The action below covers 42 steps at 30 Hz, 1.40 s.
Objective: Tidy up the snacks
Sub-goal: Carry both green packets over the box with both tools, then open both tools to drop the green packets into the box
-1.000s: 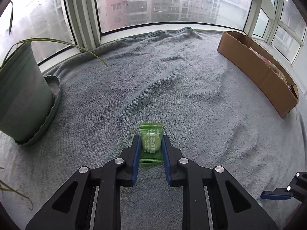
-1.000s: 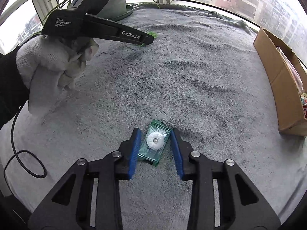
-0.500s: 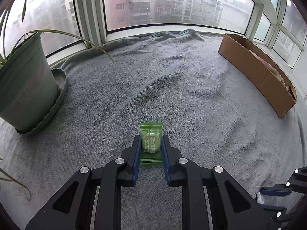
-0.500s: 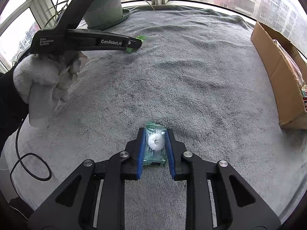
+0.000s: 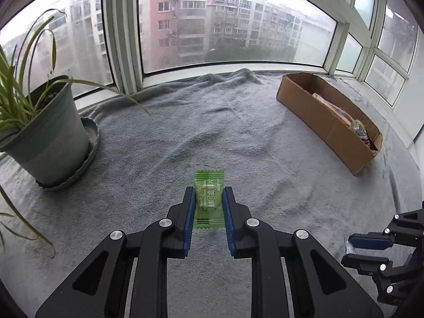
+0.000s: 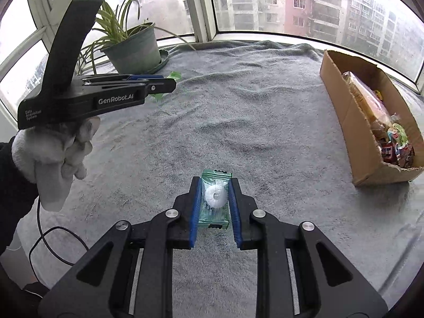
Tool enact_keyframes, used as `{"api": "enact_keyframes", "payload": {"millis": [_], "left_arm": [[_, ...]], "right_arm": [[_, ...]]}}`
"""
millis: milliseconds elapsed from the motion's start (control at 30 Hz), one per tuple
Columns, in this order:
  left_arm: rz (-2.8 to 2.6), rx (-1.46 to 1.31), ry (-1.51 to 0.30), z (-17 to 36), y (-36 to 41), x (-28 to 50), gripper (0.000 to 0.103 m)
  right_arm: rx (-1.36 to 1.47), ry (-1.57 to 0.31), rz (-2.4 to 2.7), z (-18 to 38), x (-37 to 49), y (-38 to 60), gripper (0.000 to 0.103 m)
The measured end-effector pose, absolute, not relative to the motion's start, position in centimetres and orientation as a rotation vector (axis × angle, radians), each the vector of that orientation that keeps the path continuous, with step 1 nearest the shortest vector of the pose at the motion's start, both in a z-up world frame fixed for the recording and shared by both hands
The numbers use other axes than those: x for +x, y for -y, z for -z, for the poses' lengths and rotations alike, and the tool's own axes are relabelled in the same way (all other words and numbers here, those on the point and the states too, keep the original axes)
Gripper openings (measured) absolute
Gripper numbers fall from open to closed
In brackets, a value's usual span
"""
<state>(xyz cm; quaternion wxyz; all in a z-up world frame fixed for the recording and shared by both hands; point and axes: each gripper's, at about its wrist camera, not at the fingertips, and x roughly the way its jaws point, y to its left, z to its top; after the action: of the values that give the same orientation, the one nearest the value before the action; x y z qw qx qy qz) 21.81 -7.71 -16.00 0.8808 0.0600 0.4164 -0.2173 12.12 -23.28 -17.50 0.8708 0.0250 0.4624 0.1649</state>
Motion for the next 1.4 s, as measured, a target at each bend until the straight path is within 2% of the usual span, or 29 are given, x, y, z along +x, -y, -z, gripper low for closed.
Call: {"api": "enact_keyframes", "payload": {"millis": [433,933,1400], "left_arm": [[0.6,0.147,-0.799,11.8,15.3,19.6,0.019],[0.774,0.101,-0.831,11.8,27.9,20.1,0.019],[0.793,0.149,-0.826,11.6,32.9,20.4,0.02]], "right_arm": [[0.137,-0.854,-0.209,14.0,13.1,33.2,0.021],[0.182,-0.835,-0.057,14.4,16.1,44.4,0.021],[0.177,-0.825,-0.015,14.9,18.0,47.4,0.025]]}}
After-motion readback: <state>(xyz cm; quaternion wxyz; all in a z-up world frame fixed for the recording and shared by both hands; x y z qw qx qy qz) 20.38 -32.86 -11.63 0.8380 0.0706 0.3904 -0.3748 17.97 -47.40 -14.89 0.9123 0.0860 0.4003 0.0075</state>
